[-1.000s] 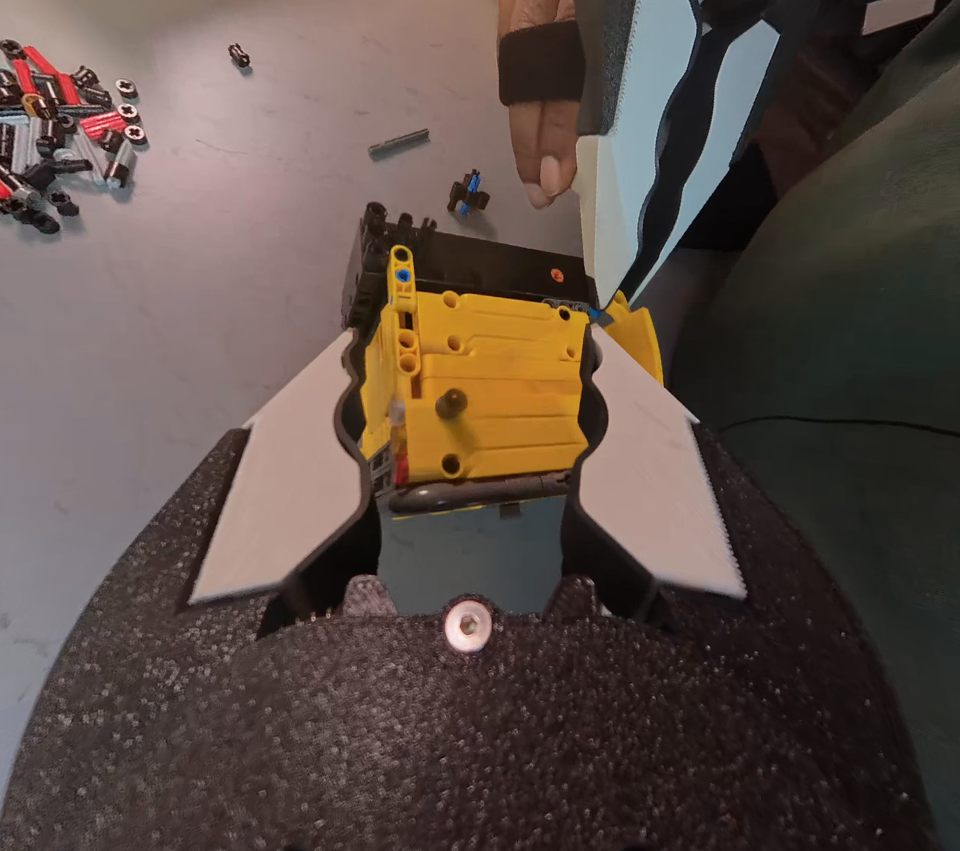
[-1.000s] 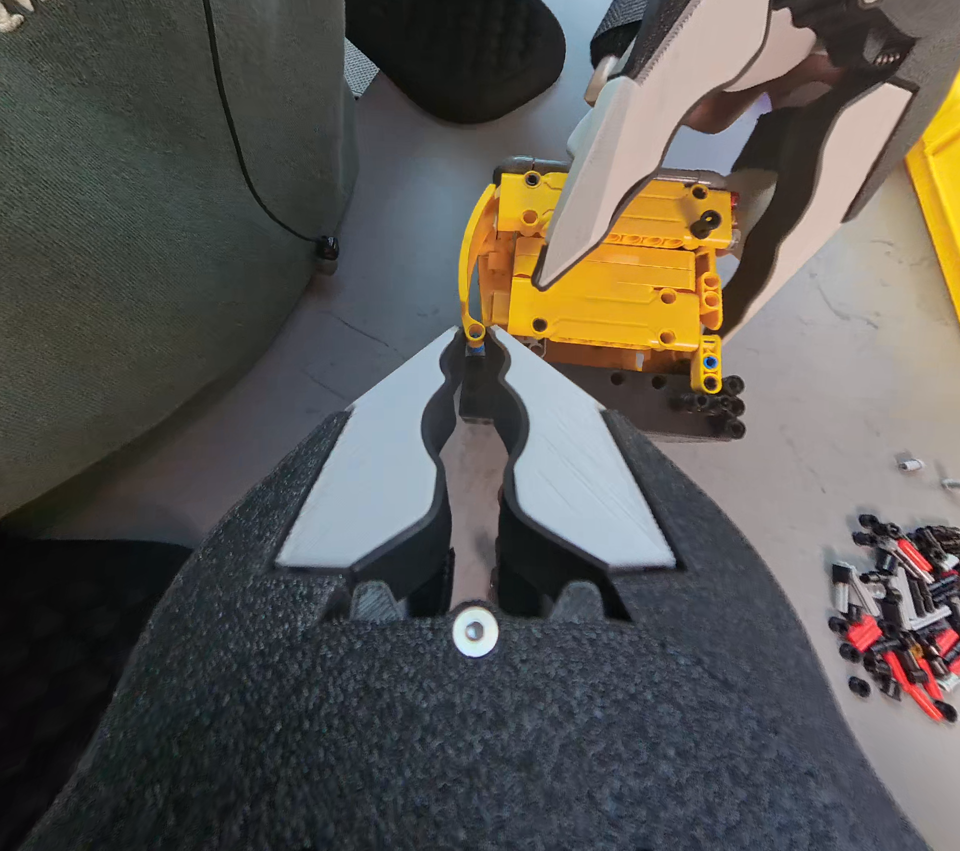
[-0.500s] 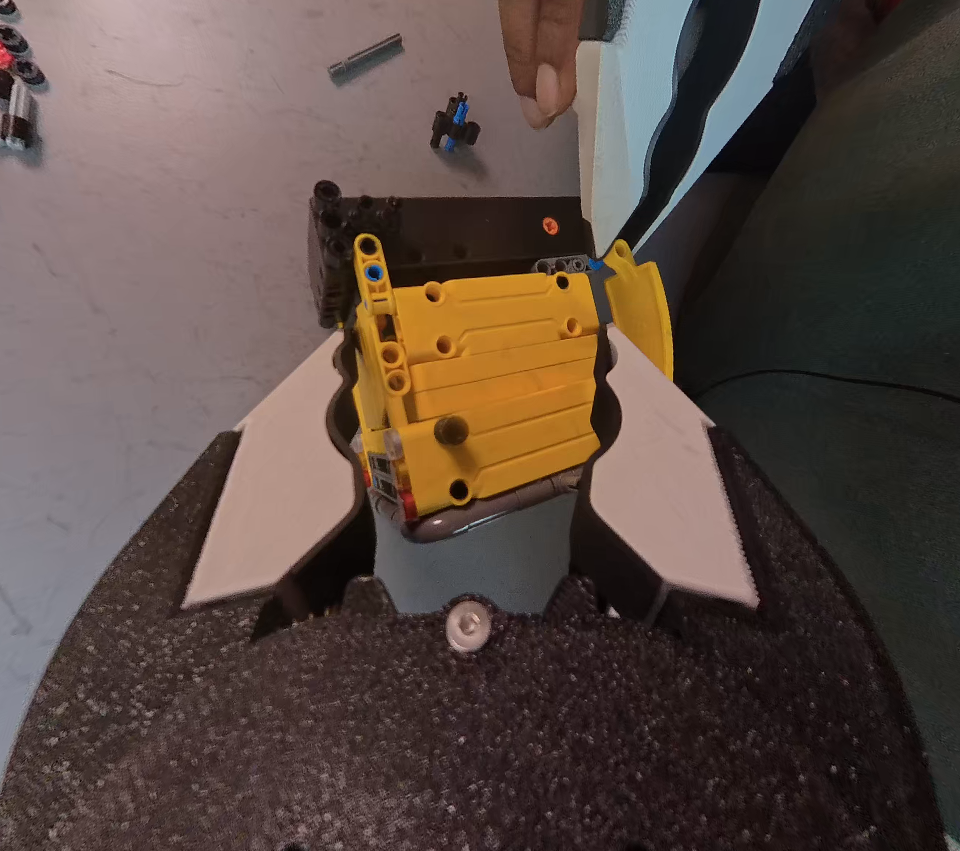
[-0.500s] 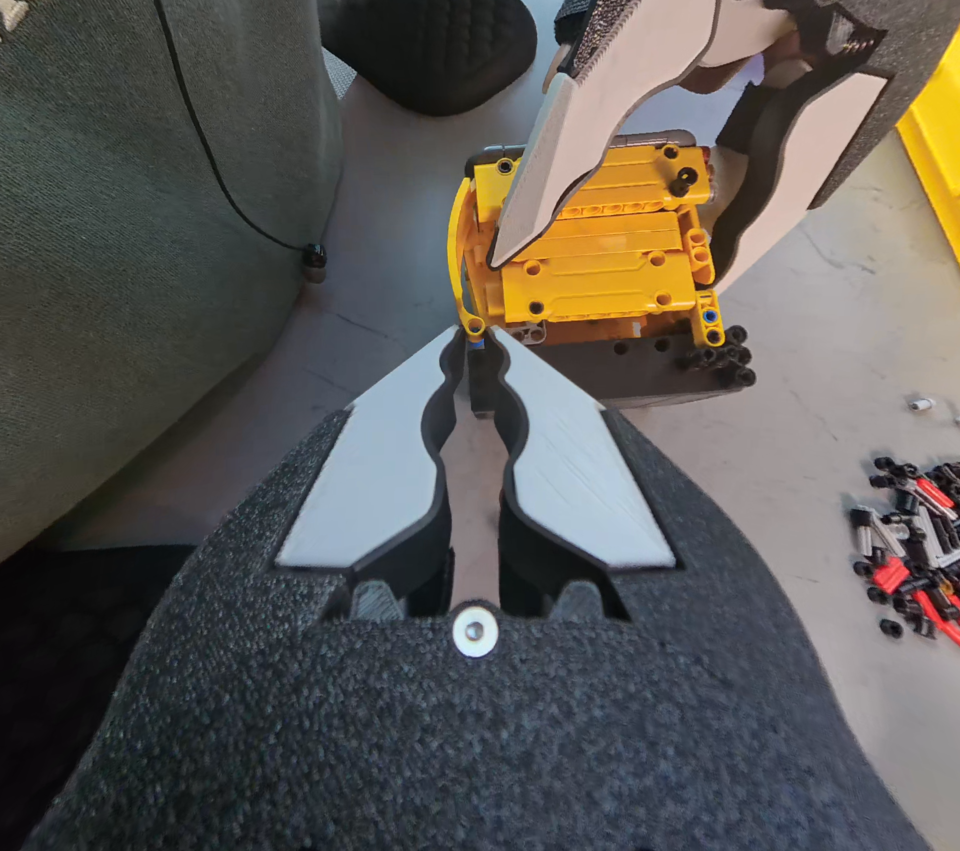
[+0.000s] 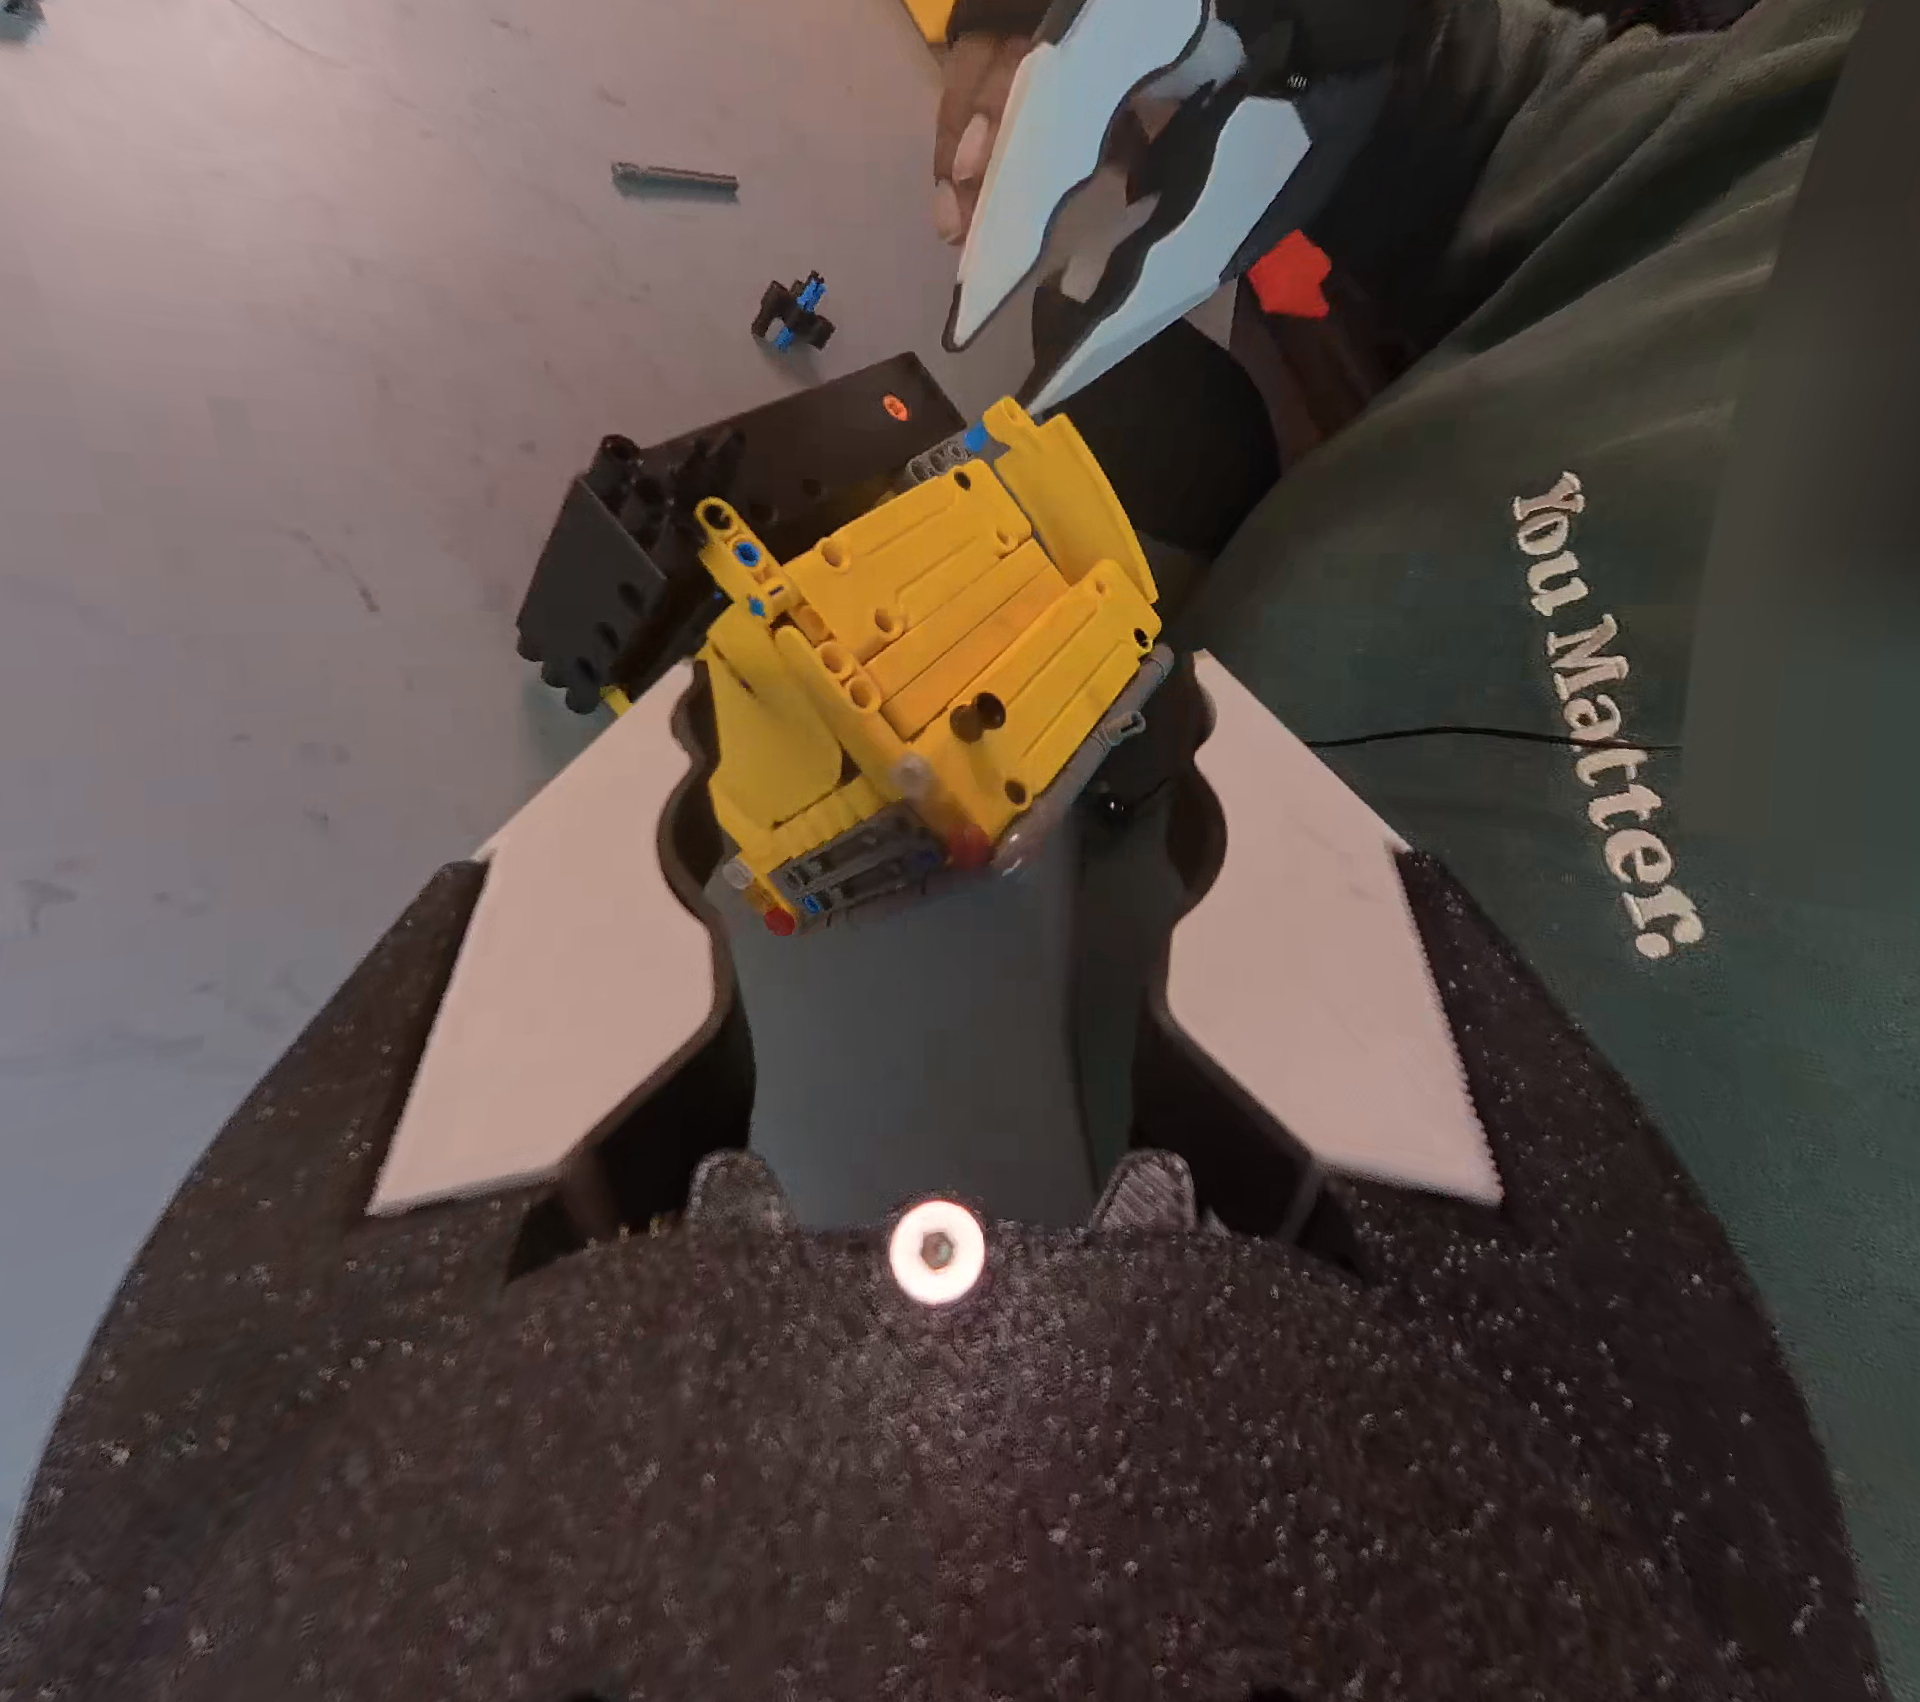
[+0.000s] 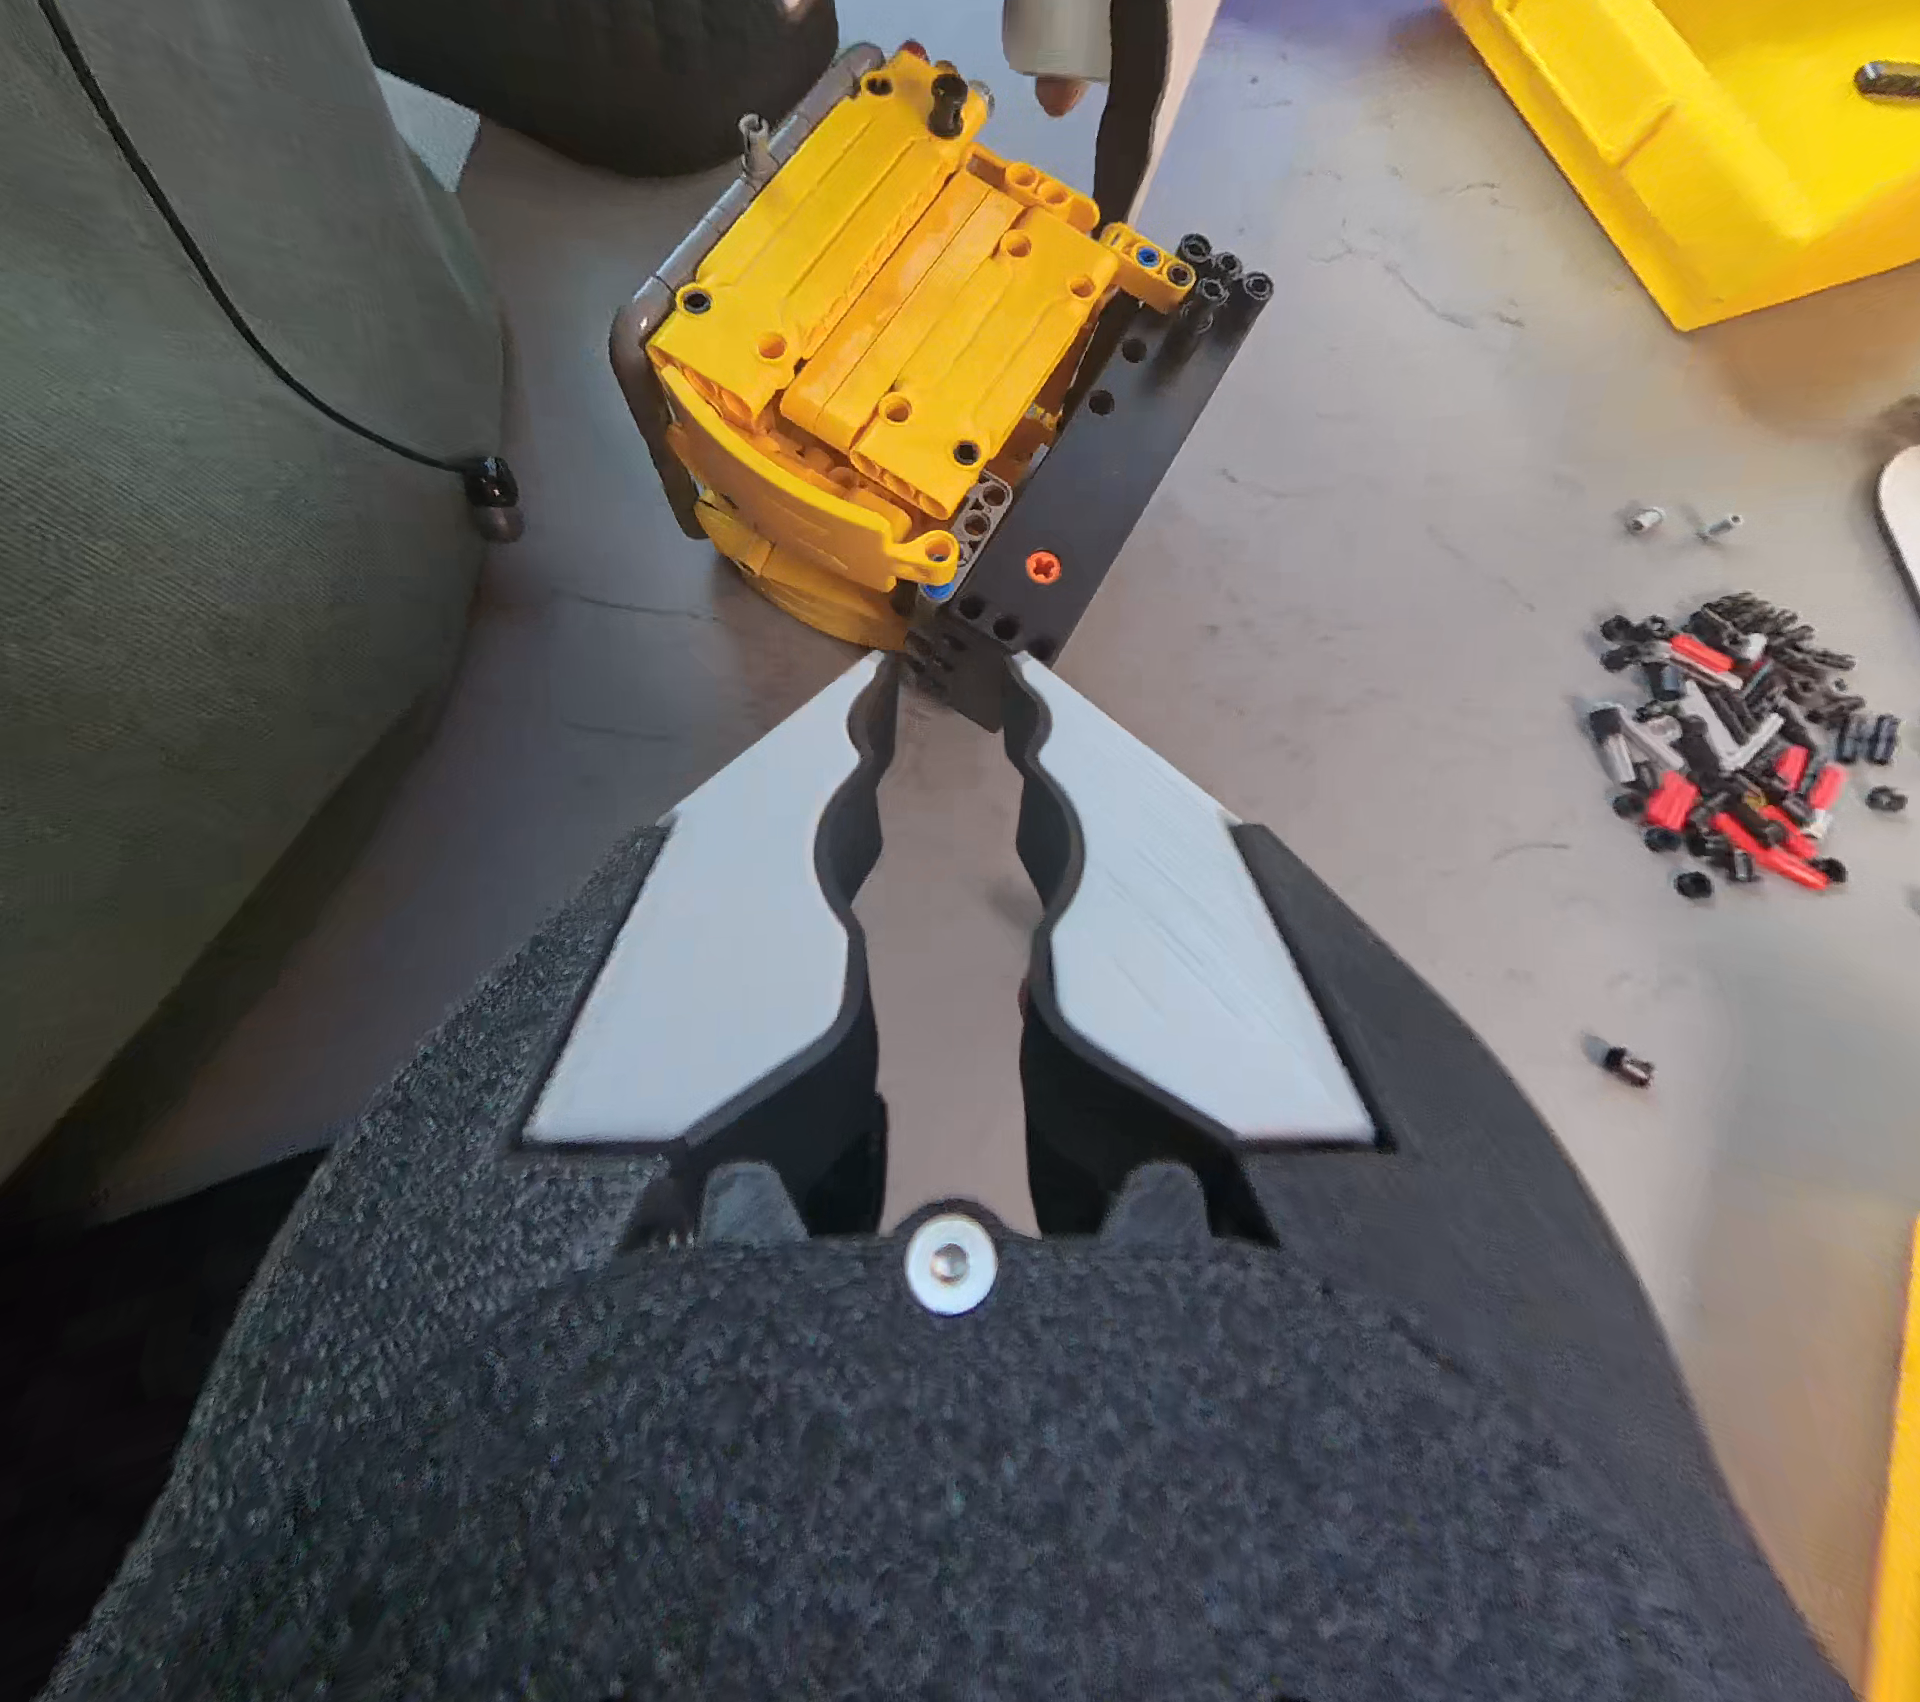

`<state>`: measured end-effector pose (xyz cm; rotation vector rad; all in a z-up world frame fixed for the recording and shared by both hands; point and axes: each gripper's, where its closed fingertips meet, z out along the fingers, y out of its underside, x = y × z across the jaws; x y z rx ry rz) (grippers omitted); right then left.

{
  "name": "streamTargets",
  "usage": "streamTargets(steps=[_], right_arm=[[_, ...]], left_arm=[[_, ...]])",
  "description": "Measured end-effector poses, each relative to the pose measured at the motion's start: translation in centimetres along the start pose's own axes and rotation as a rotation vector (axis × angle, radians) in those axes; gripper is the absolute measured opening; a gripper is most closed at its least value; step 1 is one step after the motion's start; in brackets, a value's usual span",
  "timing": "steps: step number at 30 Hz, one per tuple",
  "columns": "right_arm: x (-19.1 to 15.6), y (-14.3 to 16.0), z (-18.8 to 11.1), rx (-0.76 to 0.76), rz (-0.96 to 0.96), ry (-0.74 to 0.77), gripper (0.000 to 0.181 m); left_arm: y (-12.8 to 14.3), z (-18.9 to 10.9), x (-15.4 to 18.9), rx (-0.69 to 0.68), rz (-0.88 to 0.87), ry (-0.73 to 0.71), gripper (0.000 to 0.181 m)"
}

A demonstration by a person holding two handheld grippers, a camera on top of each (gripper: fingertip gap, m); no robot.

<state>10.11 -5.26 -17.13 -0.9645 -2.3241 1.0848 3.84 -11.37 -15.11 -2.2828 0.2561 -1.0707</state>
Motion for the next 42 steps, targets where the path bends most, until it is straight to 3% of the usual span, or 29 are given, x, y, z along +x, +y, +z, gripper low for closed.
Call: streamTargets(steps=[4,7,11,14,20,27,35,42], right_arm=[[-0.4,-1.6,-0.8,0.151,0.211,0.021,0.033],[0.0,-2.8,-0.7,0.242,0.385,0.052,0.032],[-0.8,-2.7,0.2,0.185,0.511,0.063,0.031],[-1.1,-2.3,0.3,0.135,0.525,0.109,0.025],[0.2,-1.7,-0.3,0.083,0.492,0.124,0.008],[-0.2,-1.3,0.5,-0.166,0.307,0.058,0.008],[0.3,-1.3,1.8,-0.292,0.175,0.035,0.009],[0.0,-1.5,1.8,-0.281,0.106,0.015,0.006]], left_arm=[[-1.6,-1.5,-2.3,0.132,0.104,-0.040,0.085],[-3.2,-0.4,-3.7,0.179,0.120,0.059,0.084],[-3.1,2.7,-3.0,0.091,0.102,0.255,0.076],[-1.6,4.0,-2.6,0.024,0.148,0.224,0.070],[0.3,3.5,-0.6,0.068,0.110,0.185,0.058],[1.7,3.6,2.5,0.069,0.143,0.200,0.055],[0.1,5.1,-0.1,0.135,0.061,0.161,0.030],[0.0,5.4,-0.4,0.163,0.075,0.116,0.030]])
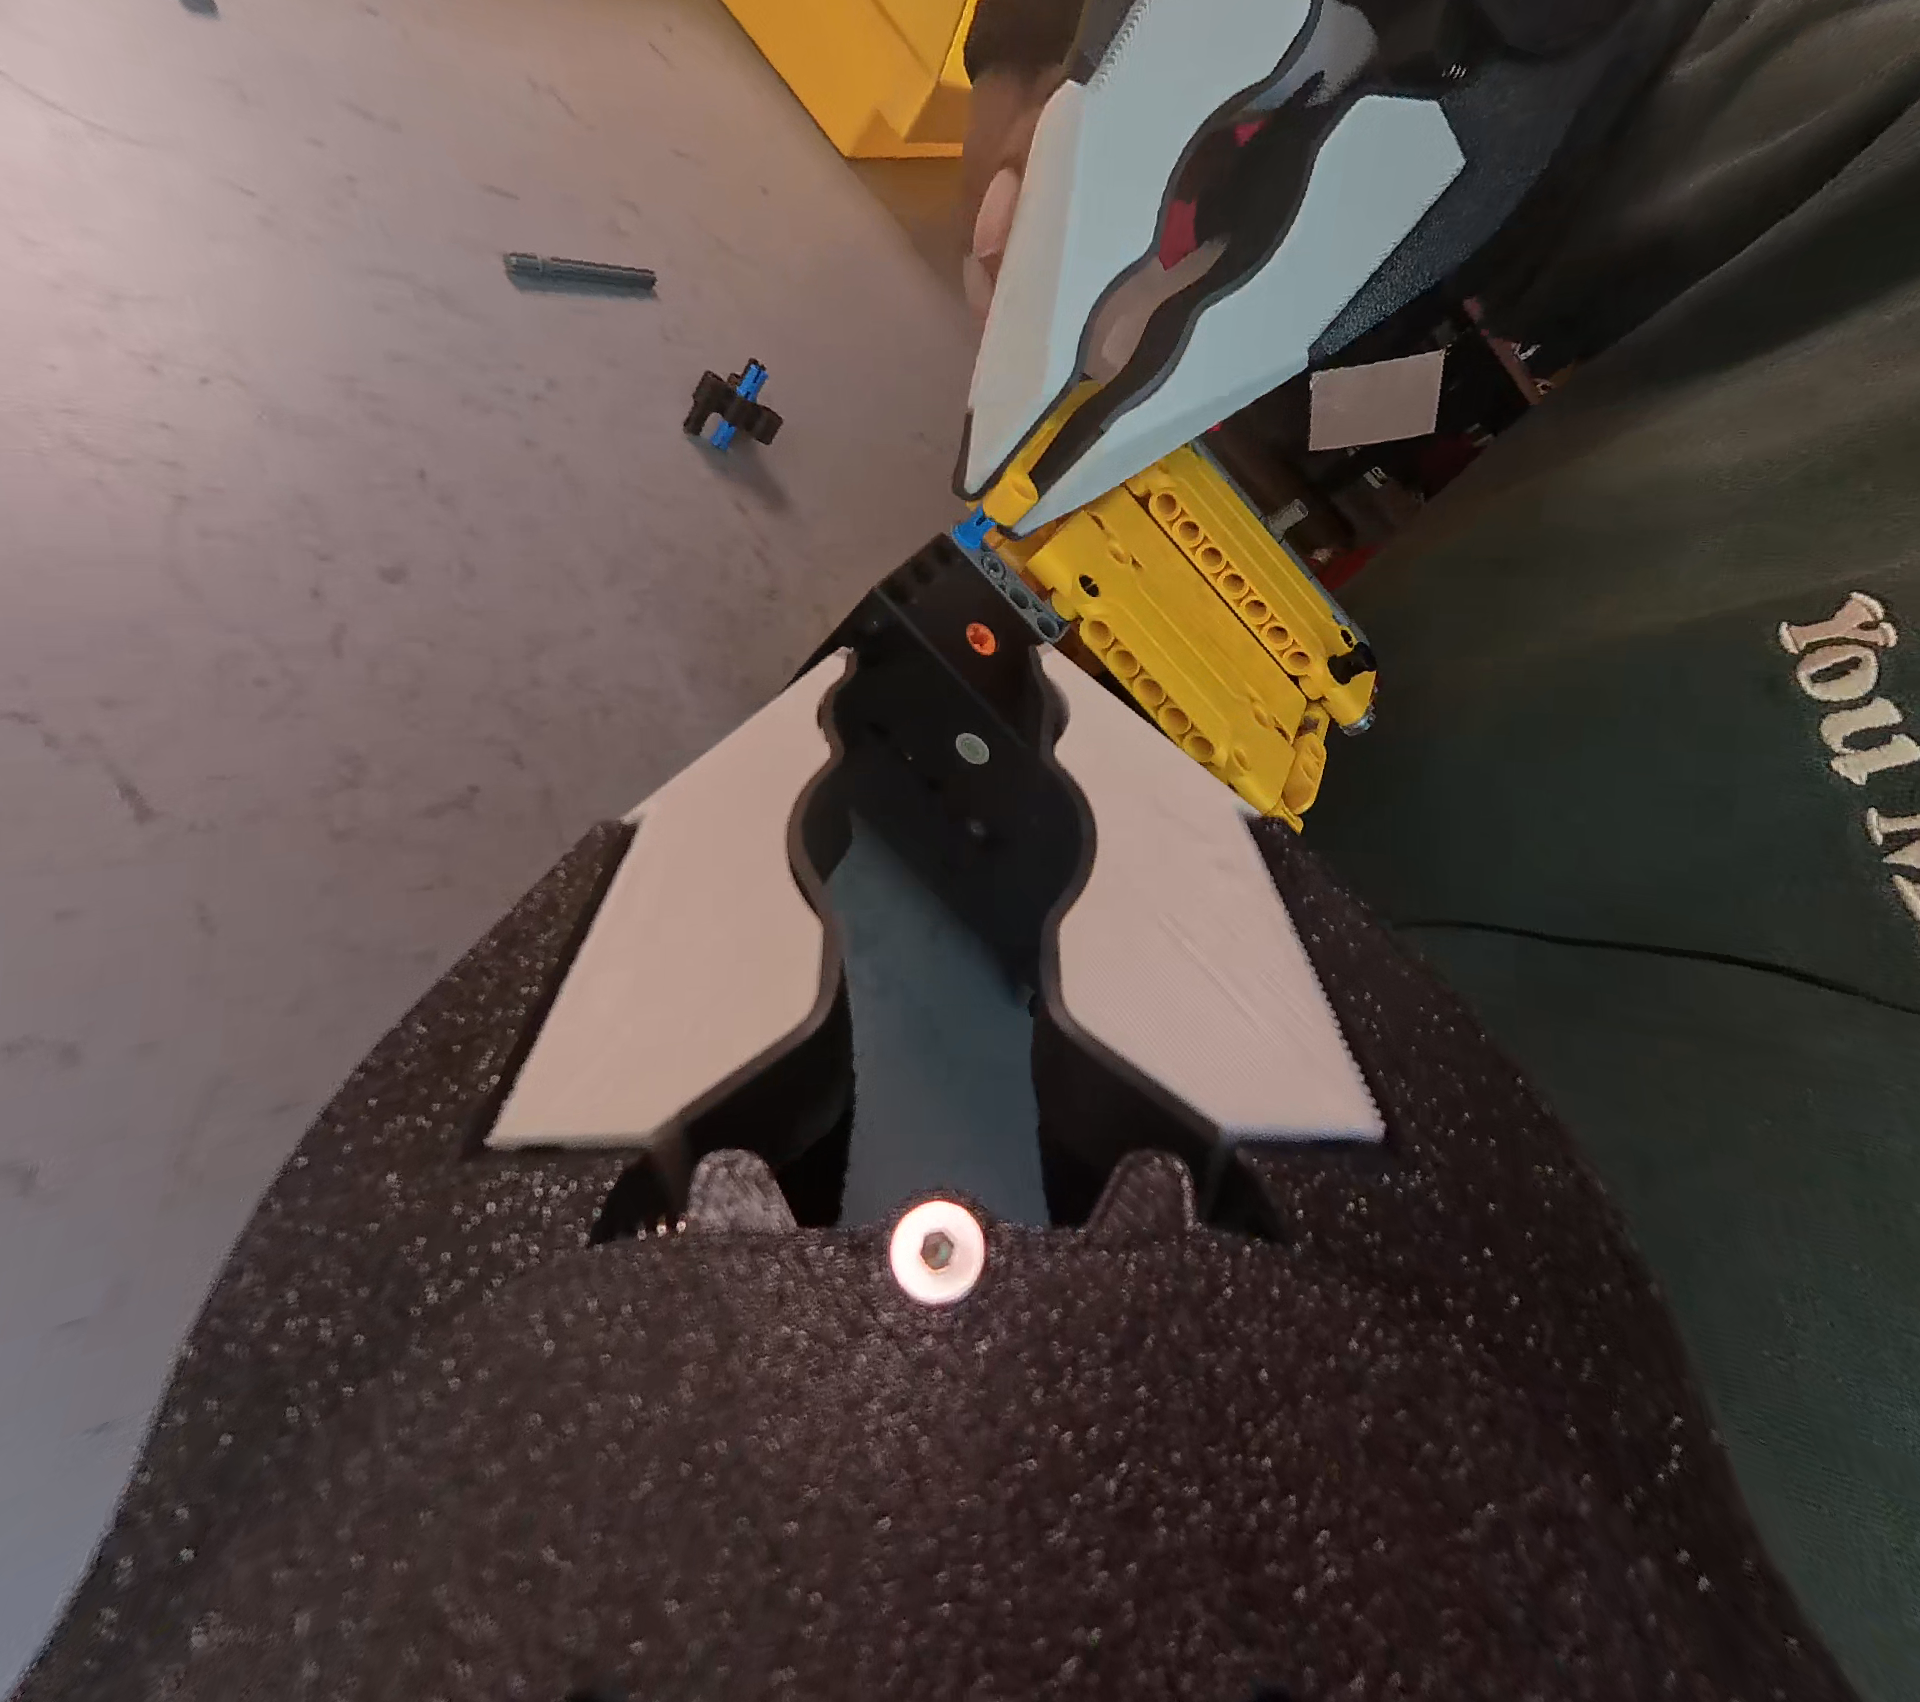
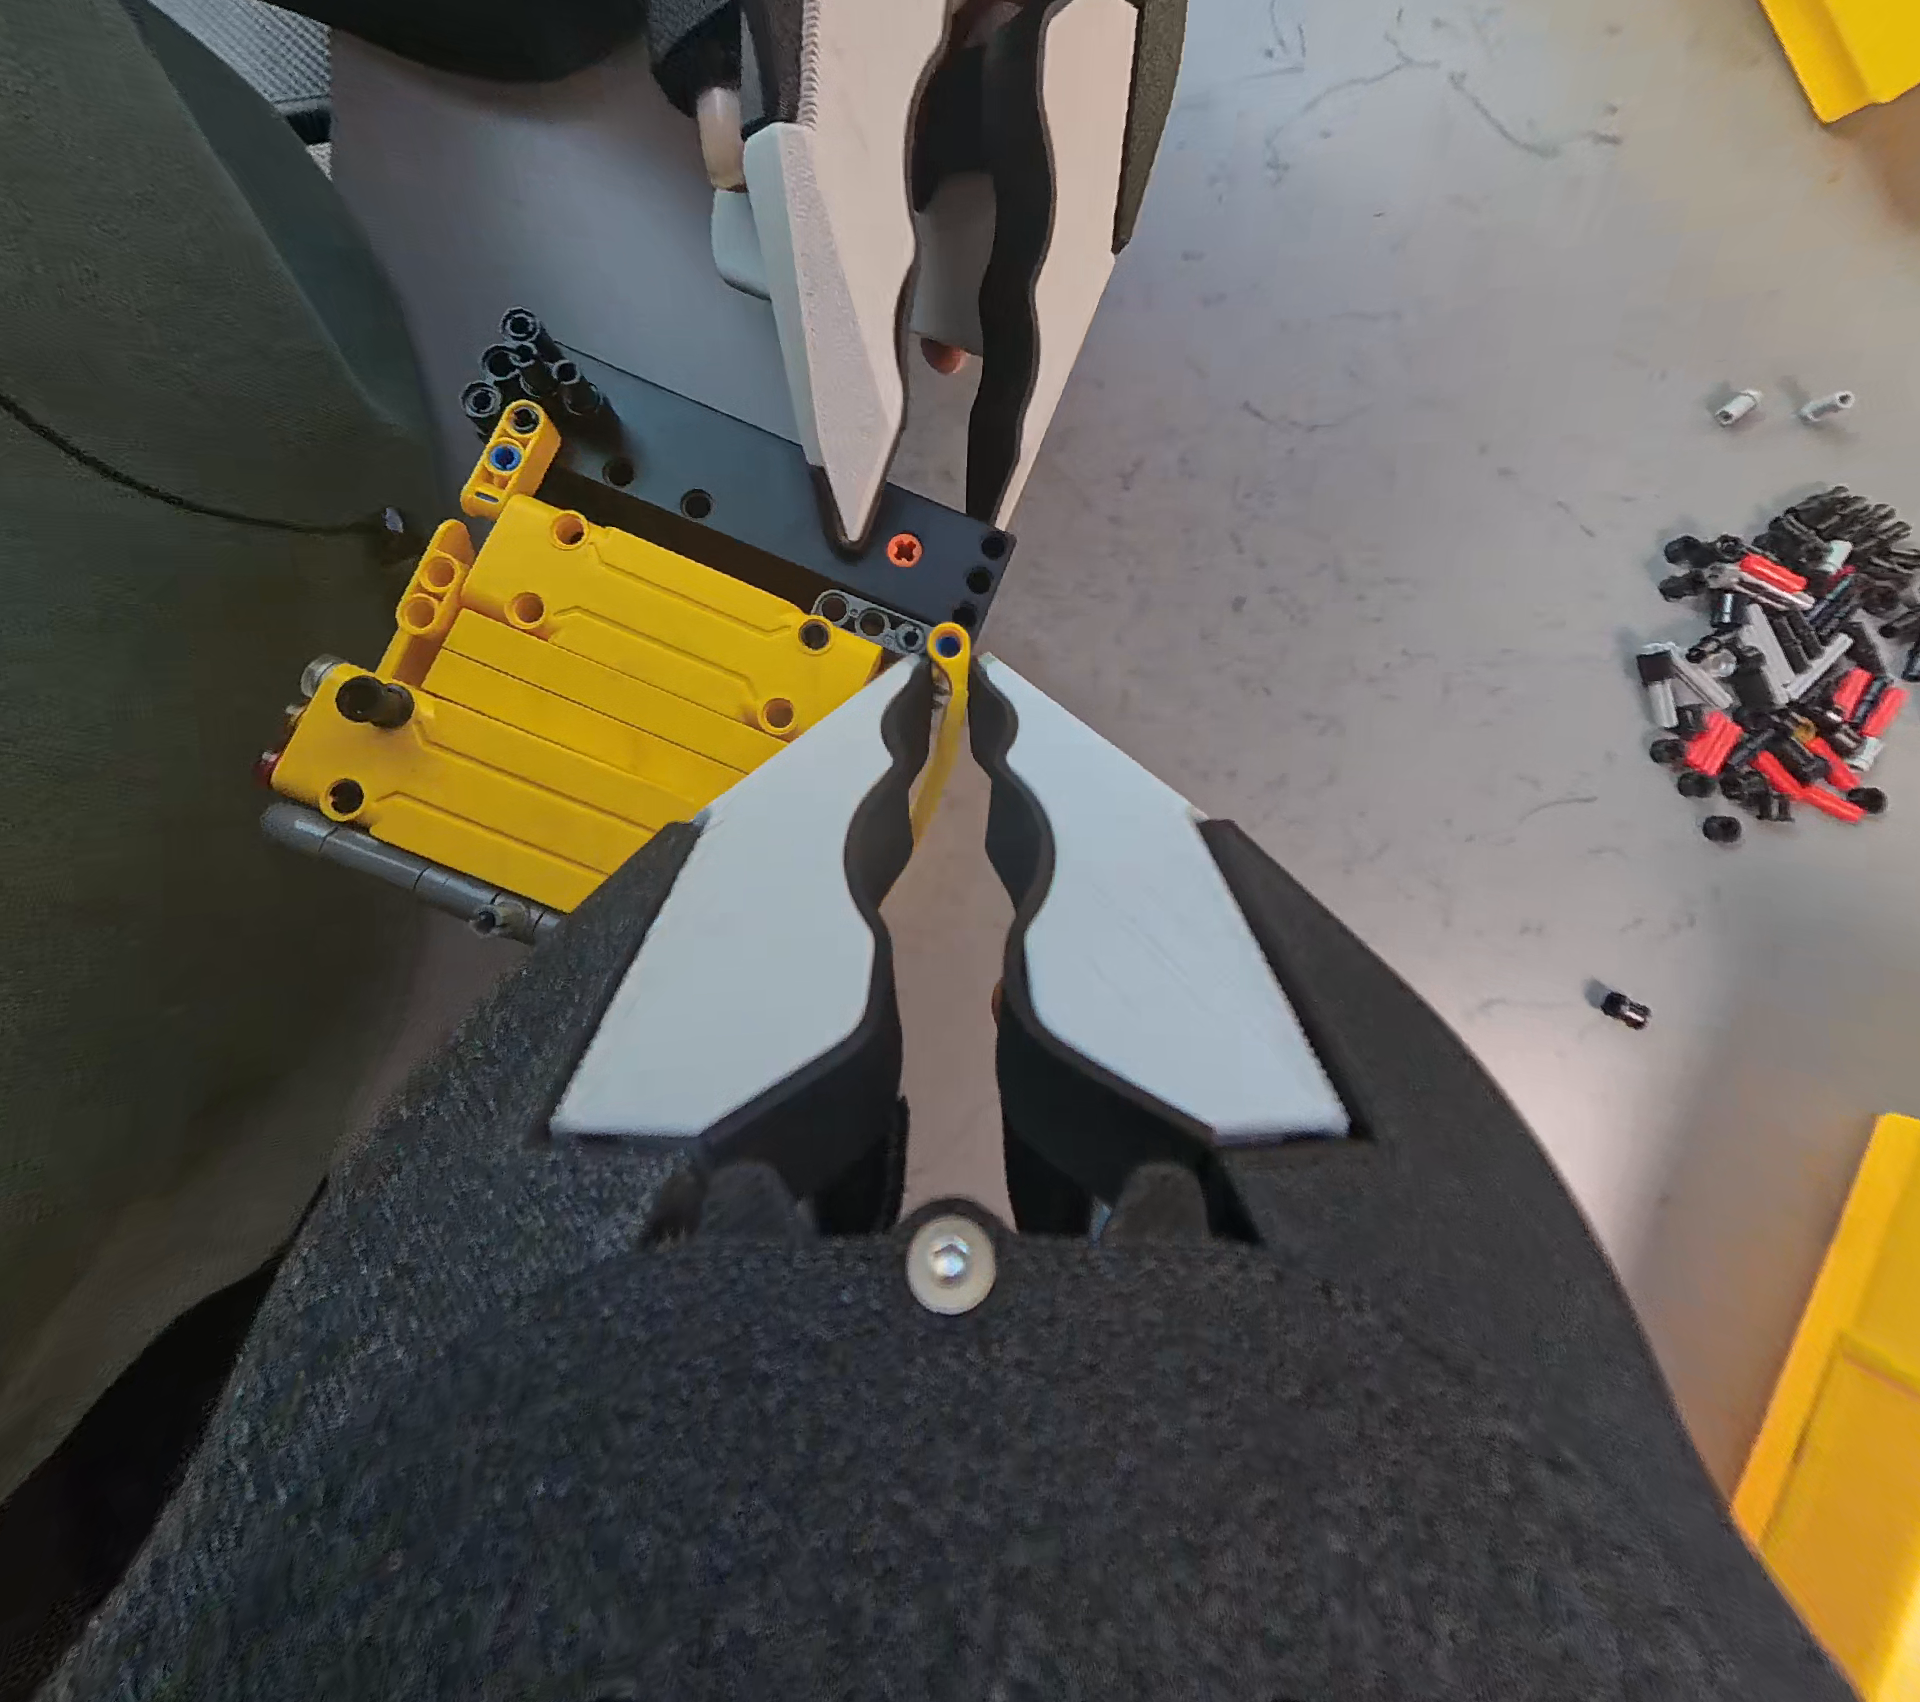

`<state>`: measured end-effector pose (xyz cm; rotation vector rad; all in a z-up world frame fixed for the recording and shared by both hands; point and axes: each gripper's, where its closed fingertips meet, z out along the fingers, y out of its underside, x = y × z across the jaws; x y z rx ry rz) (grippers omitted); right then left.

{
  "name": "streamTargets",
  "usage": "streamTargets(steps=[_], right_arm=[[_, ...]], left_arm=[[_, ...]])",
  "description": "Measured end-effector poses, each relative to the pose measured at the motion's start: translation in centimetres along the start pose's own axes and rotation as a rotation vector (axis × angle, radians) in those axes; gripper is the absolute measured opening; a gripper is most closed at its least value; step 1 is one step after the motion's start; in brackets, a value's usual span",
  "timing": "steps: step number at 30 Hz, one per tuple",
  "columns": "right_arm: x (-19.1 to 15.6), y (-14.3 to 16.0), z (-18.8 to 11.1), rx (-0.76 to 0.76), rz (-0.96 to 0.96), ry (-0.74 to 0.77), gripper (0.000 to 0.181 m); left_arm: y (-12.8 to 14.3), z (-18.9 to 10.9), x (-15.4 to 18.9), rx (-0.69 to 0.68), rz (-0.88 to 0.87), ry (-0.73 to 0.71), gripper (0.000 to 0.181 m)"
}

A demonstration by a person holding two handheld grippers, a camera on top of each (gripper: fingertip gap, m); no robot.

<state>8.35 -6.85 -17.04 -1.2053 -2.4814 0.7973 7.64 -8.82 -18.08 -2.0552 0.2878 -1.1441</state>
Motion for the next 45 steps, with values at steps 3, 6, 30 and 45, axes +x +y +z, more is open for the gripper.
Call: streamTargets(steps=[3,6,30,45], right_arm=[[-0.1,0.0,0.0,-0.017,-0.046,0.007,0.005],[0.1,0.0,0.0,-0.044,-0.018,-0.006,0.005],[-1.1,0.9,-0.5,-0.080,0.042,-0.137,0.005],[-2.1,2.7,-1.5,-0.092,0.087,-0.173,0.005]], left_arm=[[-0.1,0.1,-0.1,0.015,-0.005,-0.017,0.029],[-0.2,0.1,-0.1,0.014,0.014,-0.036,0.028],[2.2,1.1,2.0,-0.091,0.033,0.195,0.076],[2.6,3.6,3.1,-0.200,0.200,0.189,0.071]])
